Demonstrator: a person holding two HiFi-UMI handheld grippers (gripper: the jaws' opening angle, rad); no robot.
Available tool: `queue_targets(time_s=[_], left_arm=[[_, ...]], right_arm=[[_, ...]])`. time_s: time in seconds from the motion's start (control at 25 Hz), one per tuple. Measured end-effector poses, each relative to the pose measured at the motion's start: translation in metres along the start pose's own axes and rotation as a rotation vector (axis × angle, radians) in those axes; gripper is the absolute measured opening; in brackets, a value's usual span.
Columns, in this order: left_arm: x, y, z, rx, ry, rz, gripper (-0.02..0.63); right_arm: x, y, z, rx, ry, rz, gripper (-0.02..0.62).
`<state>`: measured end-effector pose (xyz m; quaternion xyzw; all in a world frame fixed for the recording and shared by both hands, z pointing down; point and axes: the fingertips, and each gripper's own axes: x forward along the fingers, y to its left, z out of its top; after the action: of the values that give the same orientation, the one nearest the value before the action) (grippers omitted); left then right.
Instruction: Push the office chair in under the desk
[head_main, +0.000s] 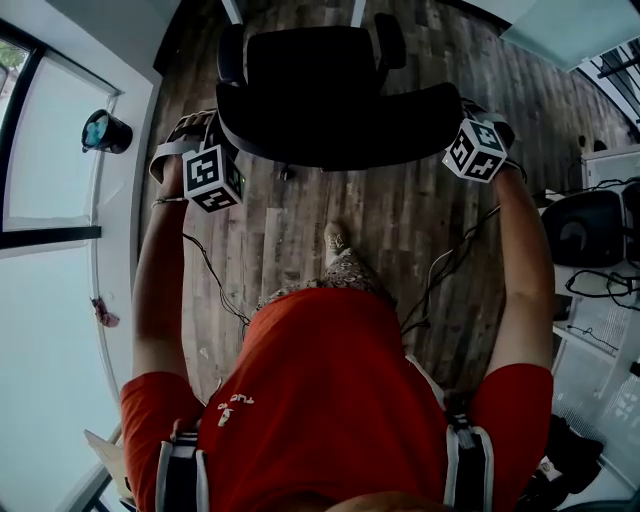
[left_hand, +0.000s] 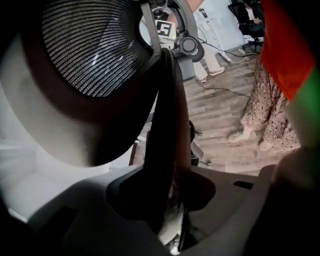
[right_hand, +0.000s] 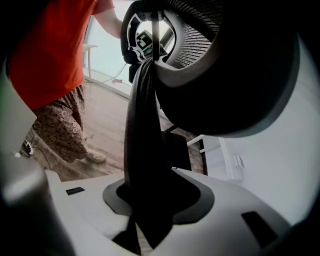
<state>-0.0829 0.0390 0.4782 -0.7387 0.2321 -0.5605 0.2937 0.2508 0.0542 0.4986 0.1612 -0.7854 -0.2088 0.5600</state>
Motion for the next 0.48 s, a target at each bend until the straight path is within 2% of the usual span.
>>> queue_targets(time_s=[0.48], left_arm=[[0.068,0.067,-0.010,-0.046,0.060,-0.005,0.127]], right_arm=[[0.050,-0.096,-0.023,-0.047,-0.042,0.009,0.155]])
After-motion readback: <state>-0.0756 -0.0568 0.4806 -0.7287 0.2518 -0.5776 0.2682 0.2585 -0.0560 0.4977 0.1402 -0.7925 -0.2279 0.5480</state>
